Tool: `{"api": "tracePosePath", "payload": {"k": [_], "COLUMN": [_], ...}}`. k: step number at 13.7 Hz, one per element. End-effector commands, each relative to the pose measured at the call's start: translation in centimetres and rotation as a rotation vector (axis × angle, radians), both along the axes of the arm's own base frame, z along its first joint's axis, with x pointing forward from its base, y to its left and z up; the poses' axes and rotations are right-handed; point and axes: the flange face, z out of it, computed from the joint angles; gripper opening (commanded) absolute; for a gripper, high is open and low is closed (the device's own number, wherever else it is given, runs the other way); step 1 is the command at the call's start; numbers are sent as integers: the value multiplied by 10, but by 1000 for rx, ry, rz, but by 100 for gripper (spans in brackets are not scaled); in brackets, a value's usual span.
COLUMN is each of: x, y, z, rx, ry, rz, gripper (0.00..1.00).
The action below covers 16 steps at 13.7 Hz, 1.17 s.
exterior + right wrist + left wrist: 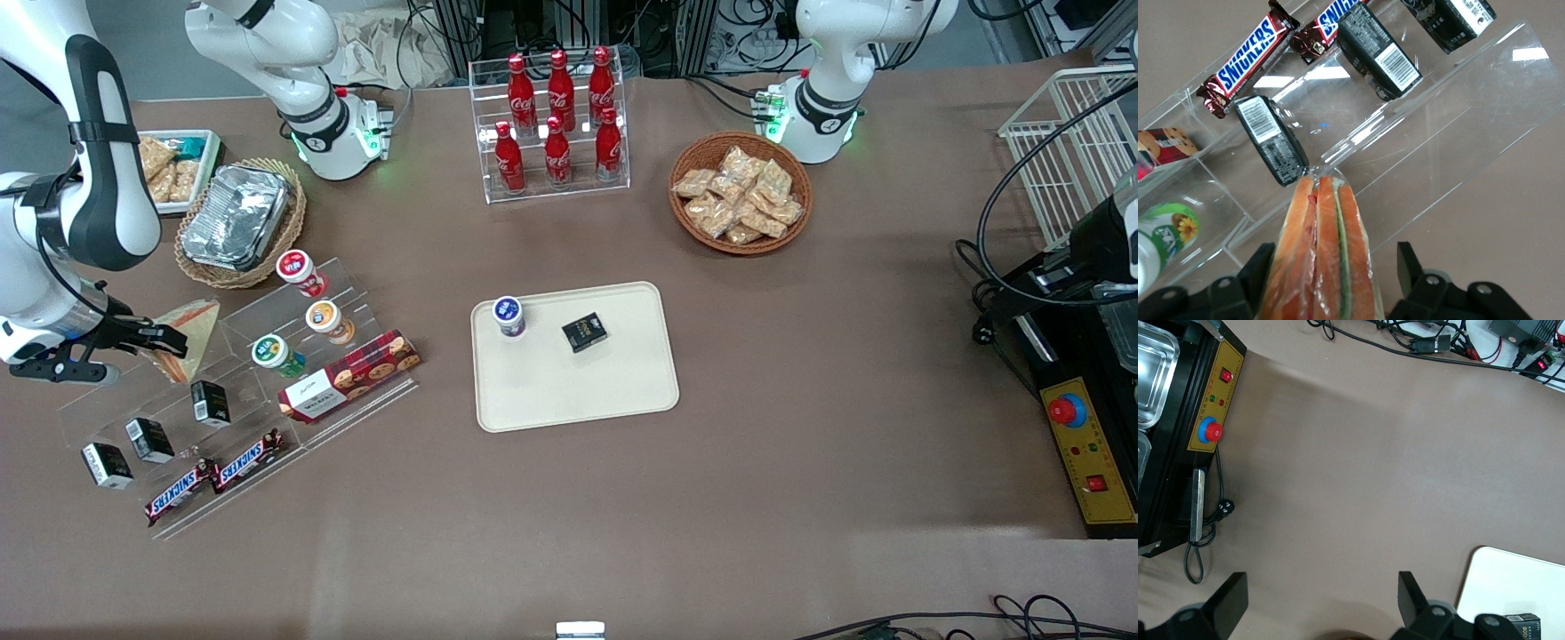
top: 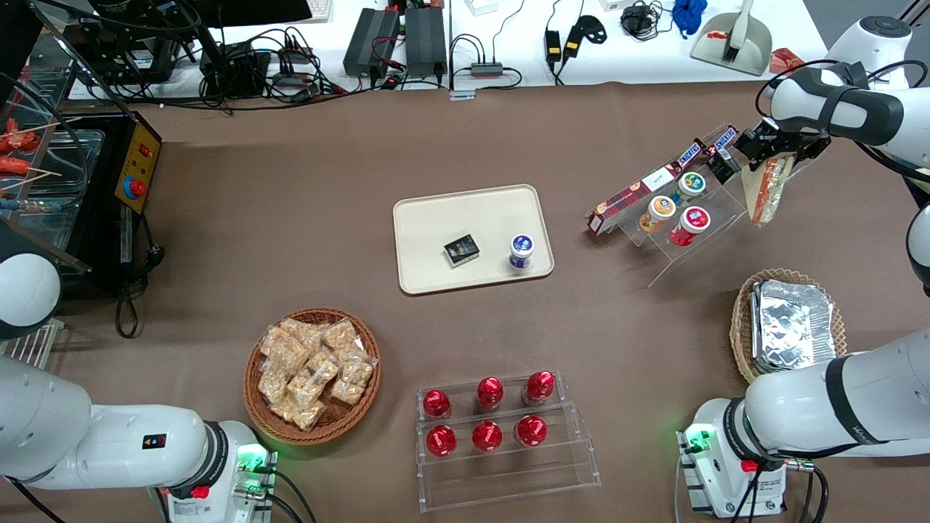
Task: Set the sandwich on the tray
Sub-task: 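Close the right gripper on the wrapped sandwich wedge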
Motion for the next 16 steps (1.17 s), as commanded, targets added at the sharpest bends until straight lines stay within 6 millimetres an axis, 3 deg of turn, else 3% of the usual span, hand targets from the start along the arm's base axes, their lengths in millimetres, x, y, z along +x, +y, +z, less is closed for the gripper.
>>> {"api": "tracePosePath", "payload": {"k": [1,2,7,10,12,16], "x": [-3,-3,-3,-3,-1,13], "y": [-2,-2,3,5,17,64], "z": [-1,-3,-6,-5,10,59], "rx": [-22,-22,-19,-15,-10,-4], "ry": [-10,-7,8,23,33,48], "rz": [11,8,6,15,35,111], "gripper": [33,16,0,0,0,0]}}
